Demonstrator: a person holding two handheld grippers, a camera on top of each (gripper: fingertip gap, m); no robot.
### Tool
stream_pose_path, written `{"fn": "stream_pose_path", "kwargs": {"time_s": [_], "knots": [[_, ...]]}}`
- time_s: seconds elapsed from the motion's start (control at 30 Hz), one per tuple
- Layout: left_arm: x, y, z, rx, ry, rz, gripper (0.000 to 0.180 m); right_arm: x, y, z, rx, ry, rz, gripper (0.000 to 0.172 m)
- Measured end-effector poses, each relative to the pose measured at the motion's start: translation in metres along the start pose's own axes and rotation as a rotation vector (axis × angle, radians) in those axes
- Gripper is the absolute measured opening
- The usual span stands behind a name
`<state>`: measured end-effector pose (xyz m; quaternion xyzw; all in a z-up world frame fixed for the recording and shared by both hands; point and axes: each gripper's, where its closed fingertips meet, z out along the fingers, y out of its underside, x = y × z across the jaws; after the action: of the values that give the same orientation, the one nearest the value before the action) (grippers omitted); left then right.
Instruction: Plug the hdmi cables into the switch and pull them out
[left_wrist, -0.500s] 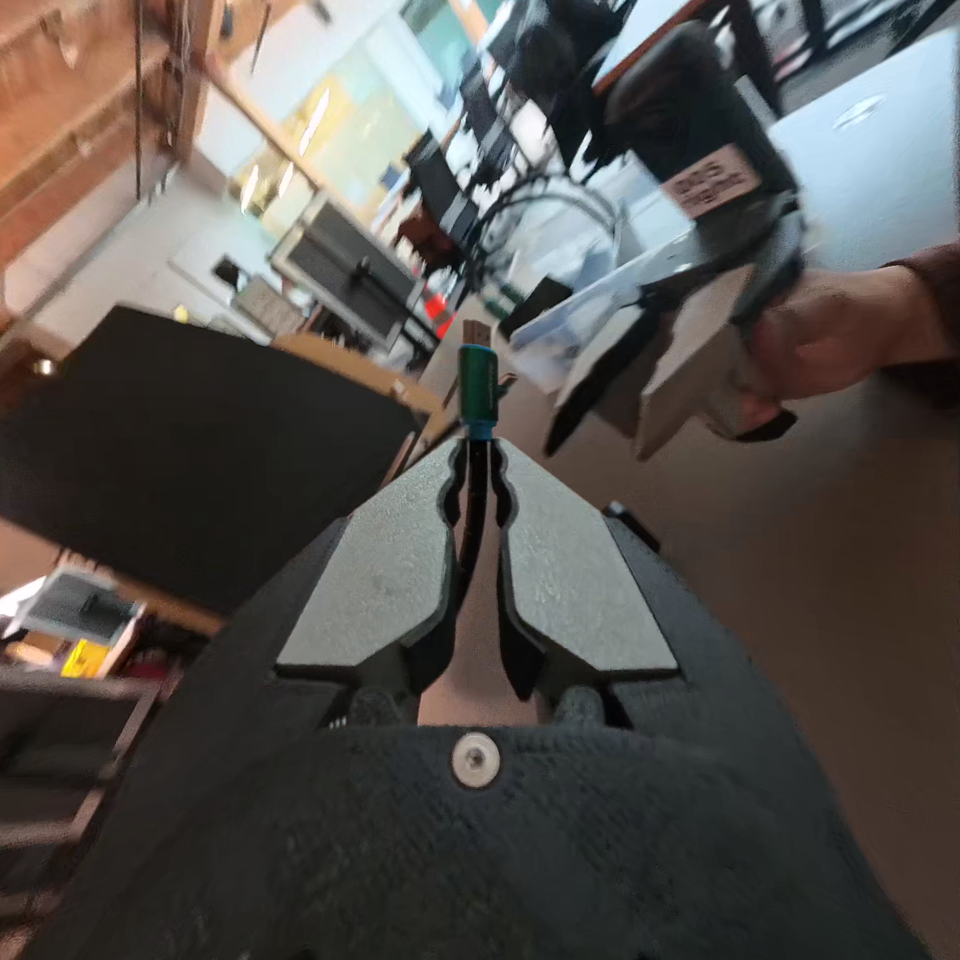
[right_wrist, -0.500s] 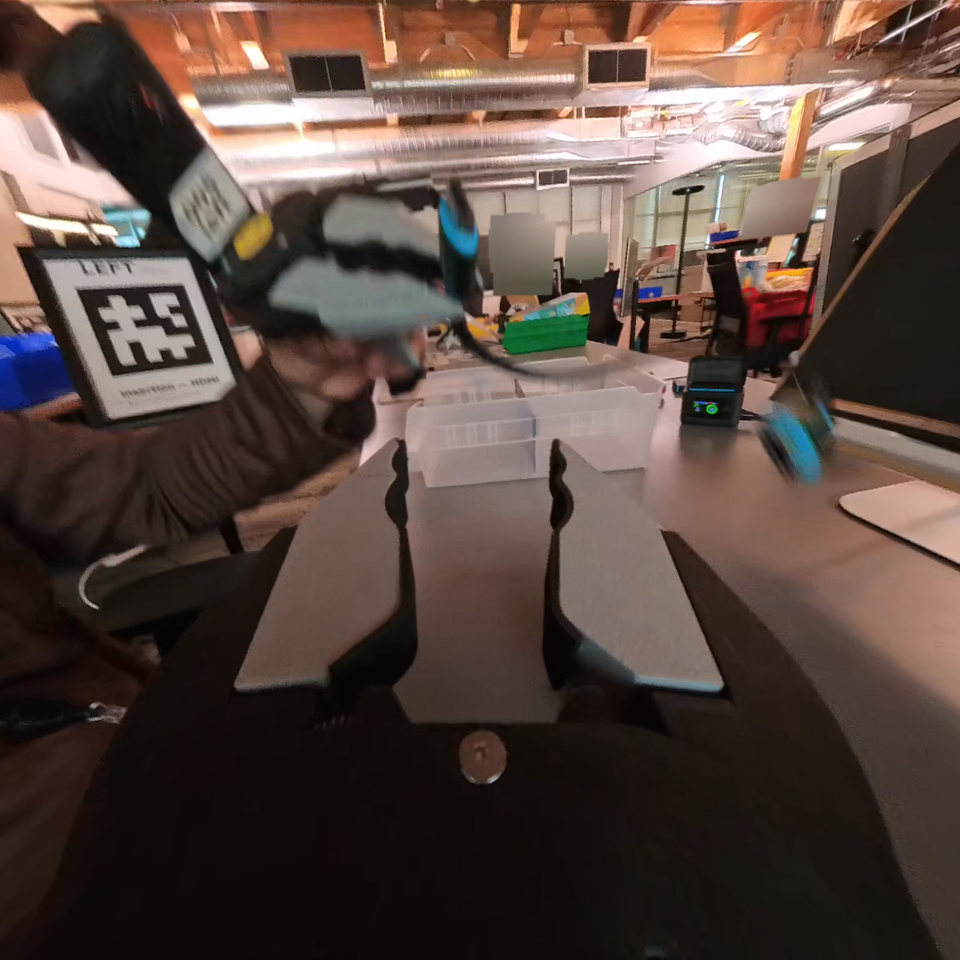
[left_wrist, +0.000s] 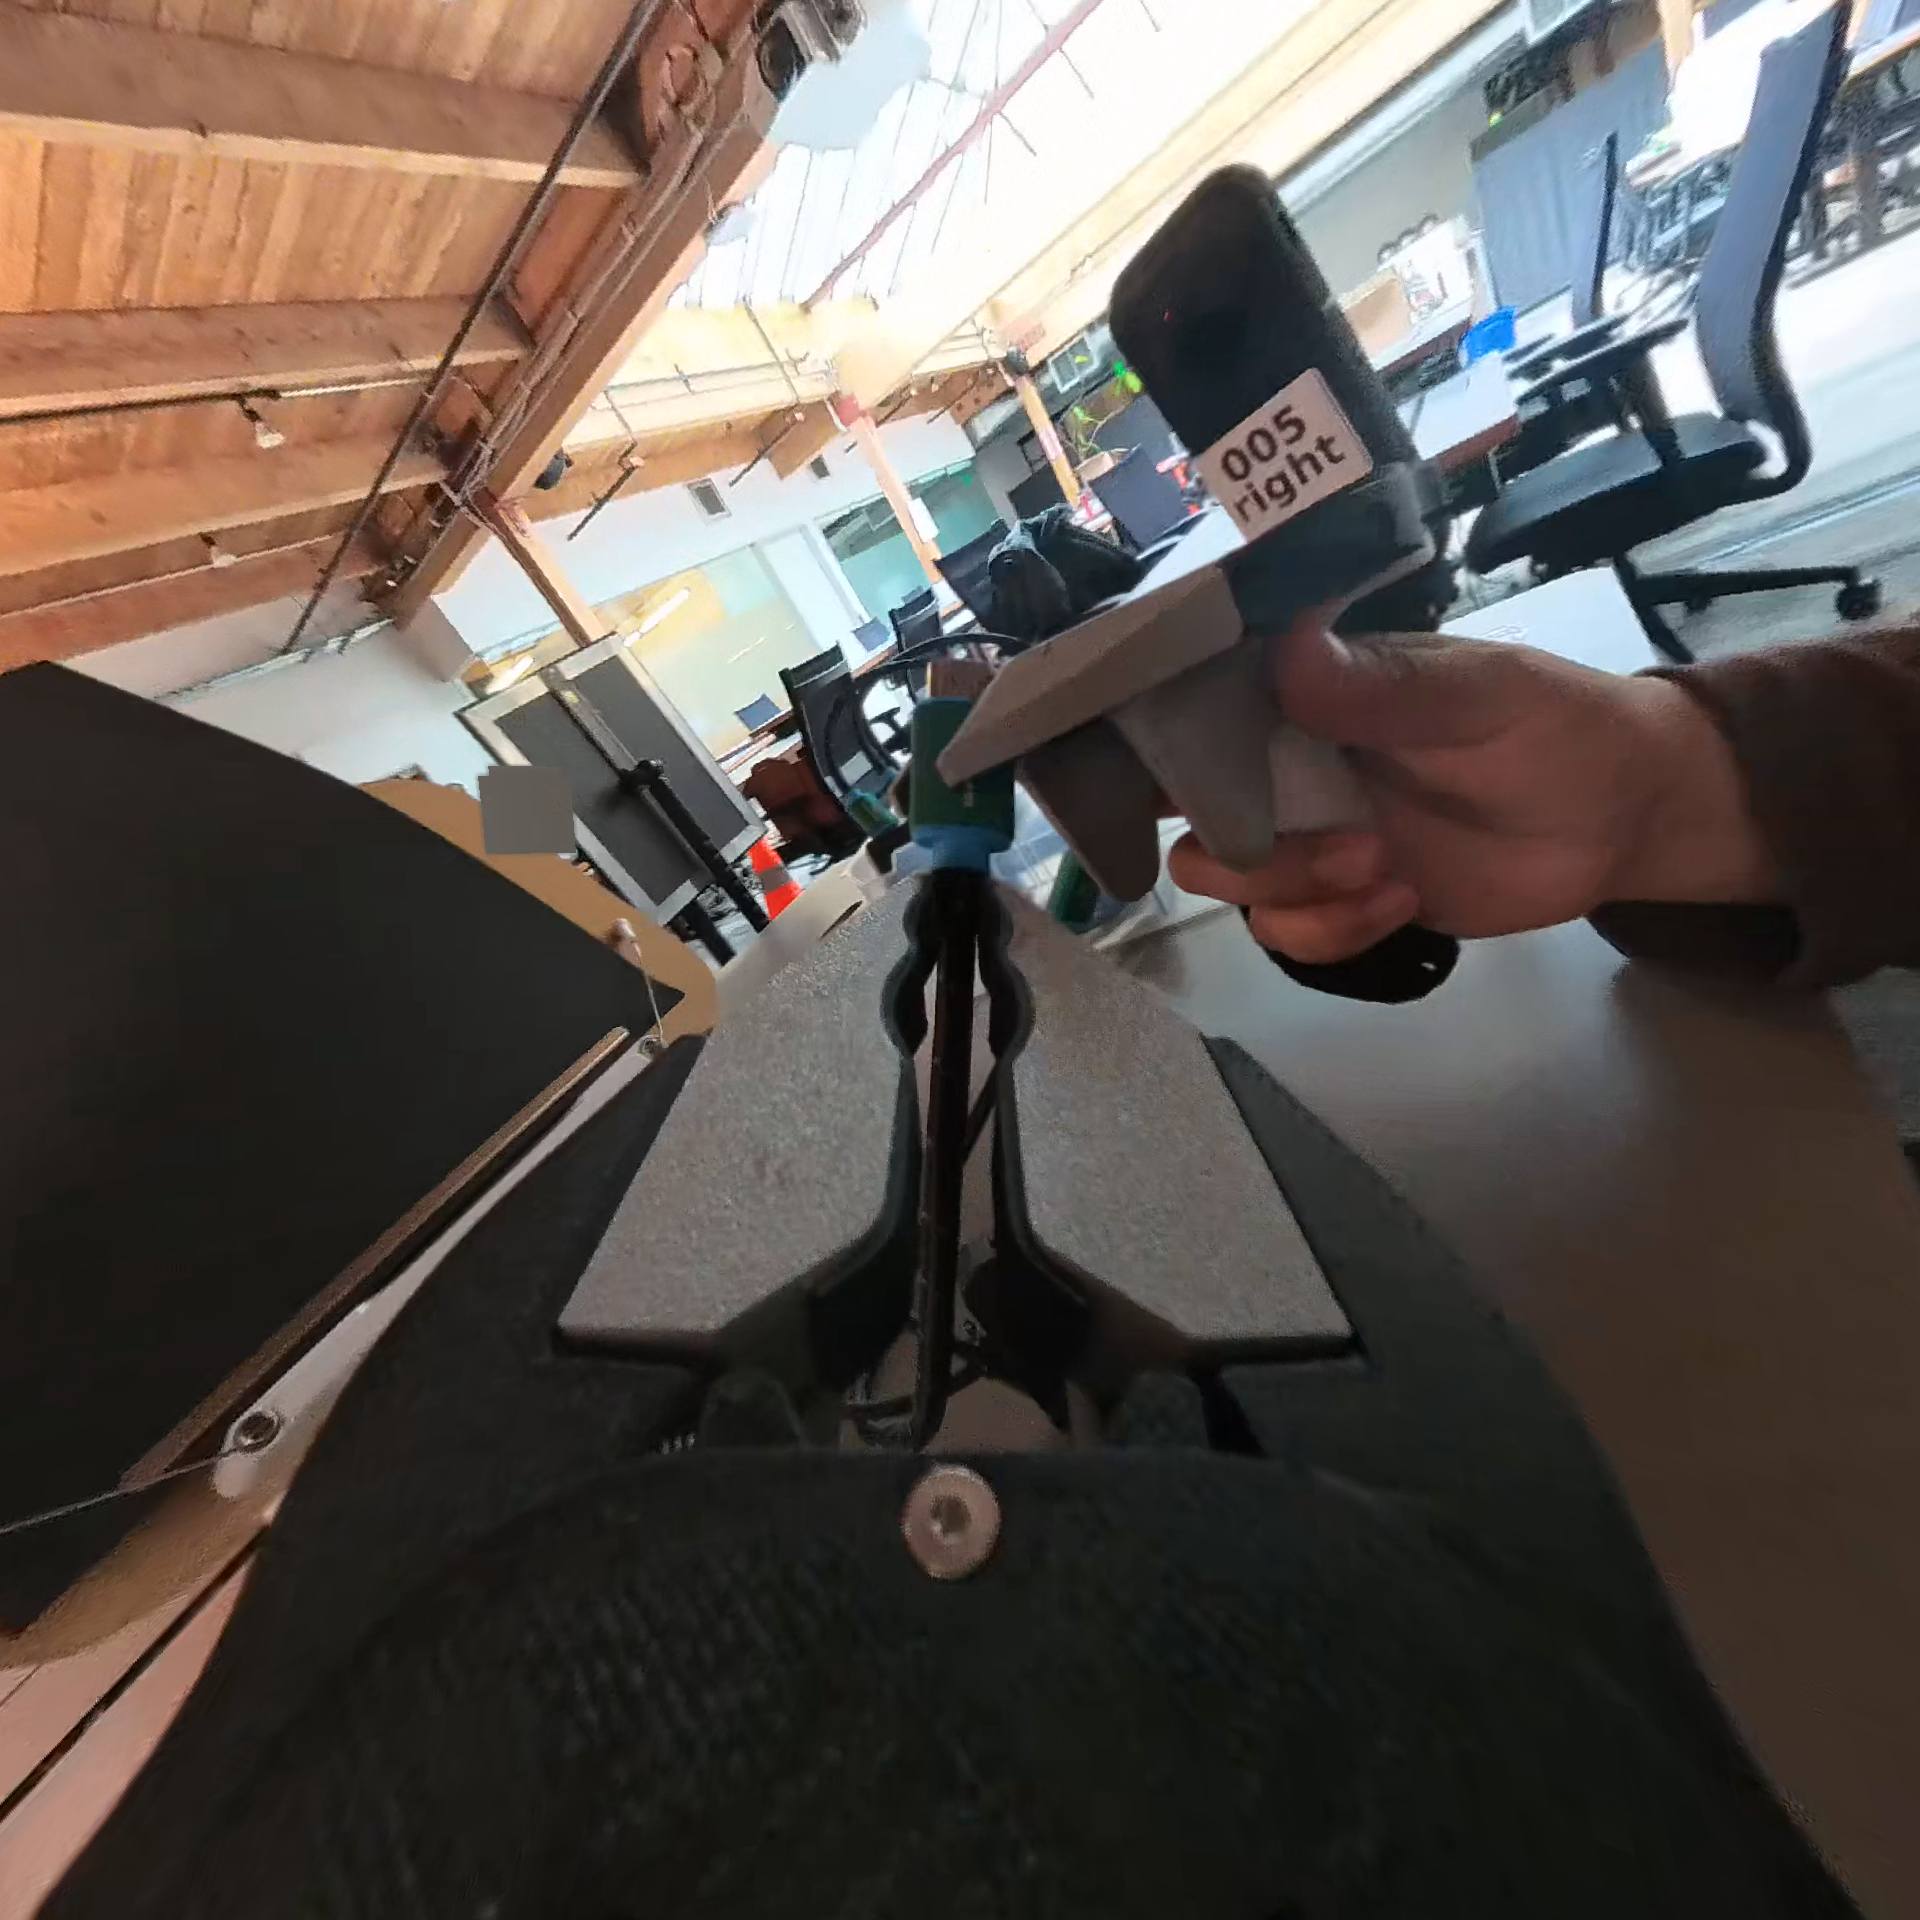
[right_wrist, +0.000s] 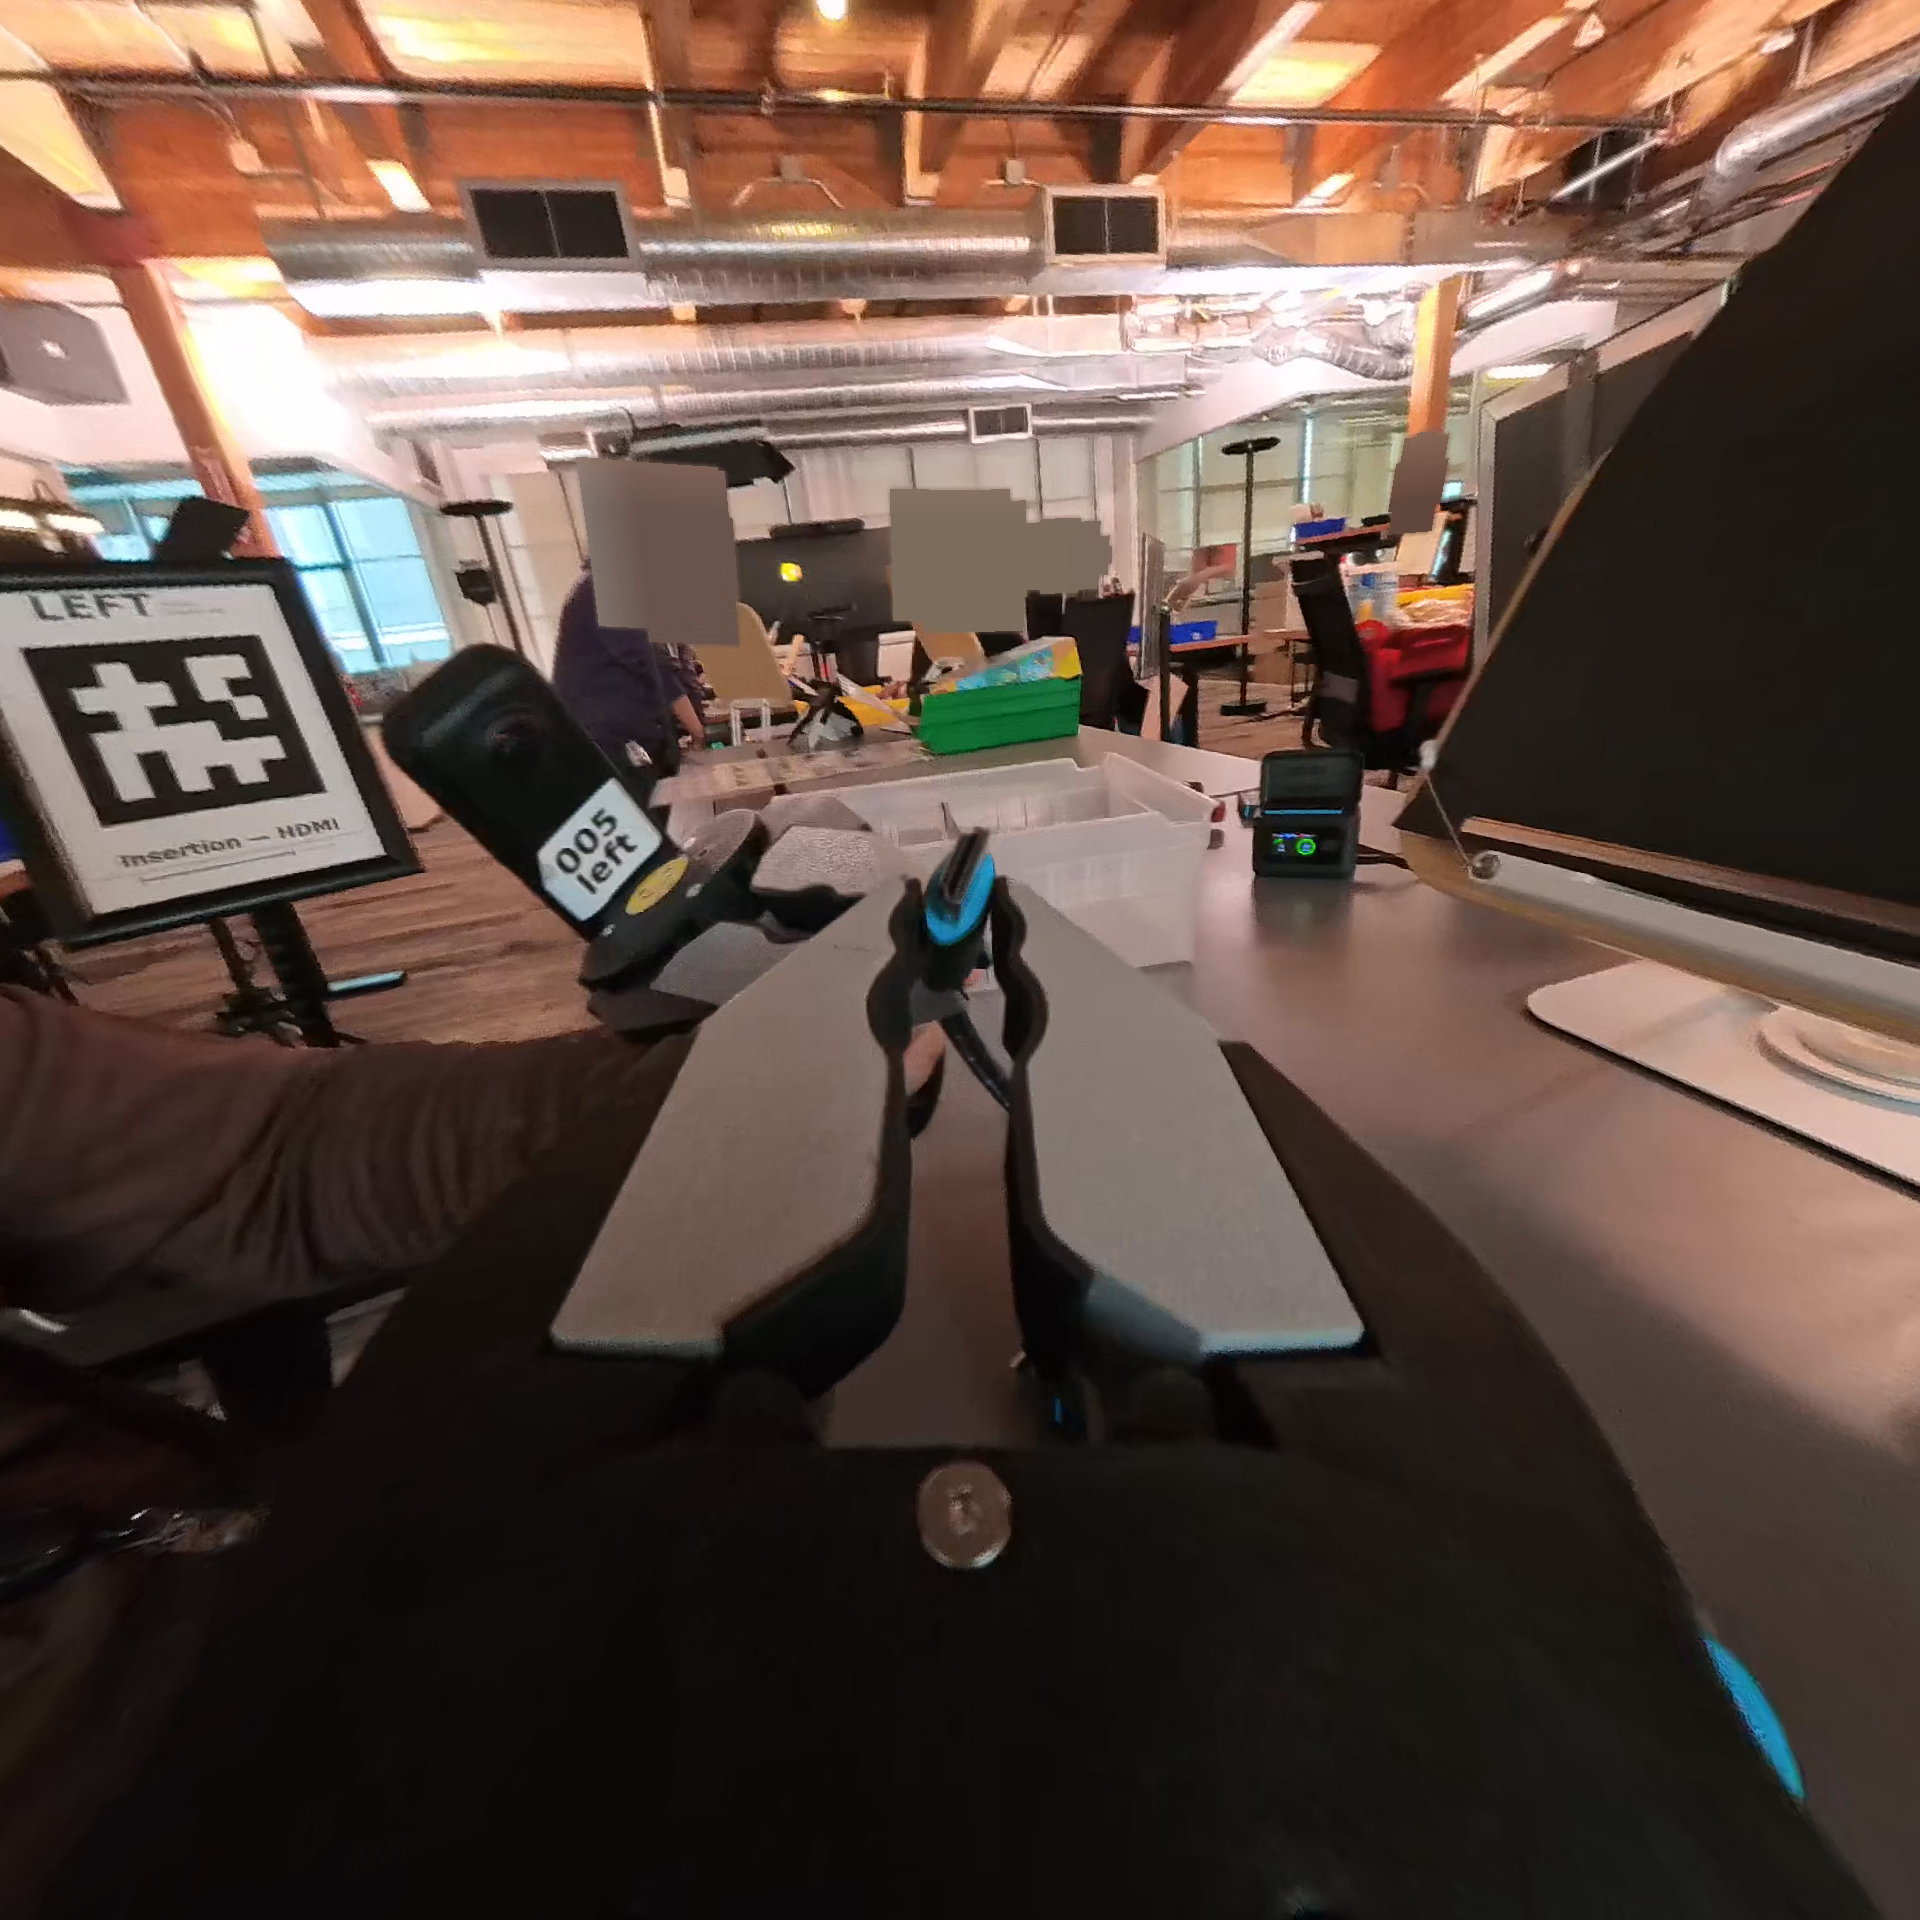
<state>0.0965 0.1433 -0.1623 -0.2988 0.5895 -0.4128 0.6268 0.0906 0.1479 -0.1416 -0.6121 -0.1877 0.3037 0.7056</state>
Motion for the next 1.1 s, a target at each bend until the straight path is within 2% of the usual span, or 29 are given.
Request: {"fn": "stream_pose_path", "kwargs": {"time_s": [0.17,0.27,0.37,0.43,0.47,0.67,0.83,0.9,0.93,1.0,1.03,1.1], "knots": [[-0.002,0.003,0.000,-0.018,-0.046,-0.042,0.005,0.004,-0.001,-0.003,-0.083,0.071,-0.045,0.009],[-0.010,0.013,-0.003,-0.126,-0.045,-0.099,0.010,0.015,-0.029,-0.020,-0.035,0.241,-0.170,0.009],[-0.016,0.037,-0.006,-0.302,-0.046,-0.233,0.038,0.028,-0.056,-0.043,-0.020,0.409,-0.289,0.009],[-0.006,0.059,-0.006,-0.434,-0.006,-0.318,0.064,0.038,-0.065,-0.057,-0.048,0.514,-0.352,0.008],[0.000,0.066,-0.005,-0.469,0.016,-0.334,0.068,0.042,-0.065,-0.060,-0.079,0.543,-0.375,0.009],[0.018,0.101,0.000,-0.601,0.023,-0.291,0.063,0.061,-0.052,-0.076,-0.301,0.656,-0.425,0.012],[0.038,0.098,0.003,-0.589,0.124,-0.427,0.068,0.078,-0.020,-0.091,-0.553,0.668,-0.350,0.013],[0.030,0.096,0.003,-0.574,0.094,-0.496,0.052,0.078,-0.007,-0.090,-0.595,0.637,-0.284,0.012],[0.022,0.098,0.002,-0.574,0.053,-0.513,0.039,0.077,0.001,-0.086,-0.611,0.615,-0.260,0.011],[0.003,0.105,-0.001,-0.581,-0.057,-0.564,0.000,0.078,0.024,-0.082,-0.707,0.590,-0.238,0.010],[-0.004,0.109,-0.003,-0.588,-0.096,-0.613,0.000,0.081,0.039,-0.082,-0.772,0.584,-0.241,0.010],[-0.006,0.109,-0.005,-0.568,-0.061,-0.726,0.000,0.088,0.065,-0.080,-0.863,0.590,-0.261,0.009]]}}
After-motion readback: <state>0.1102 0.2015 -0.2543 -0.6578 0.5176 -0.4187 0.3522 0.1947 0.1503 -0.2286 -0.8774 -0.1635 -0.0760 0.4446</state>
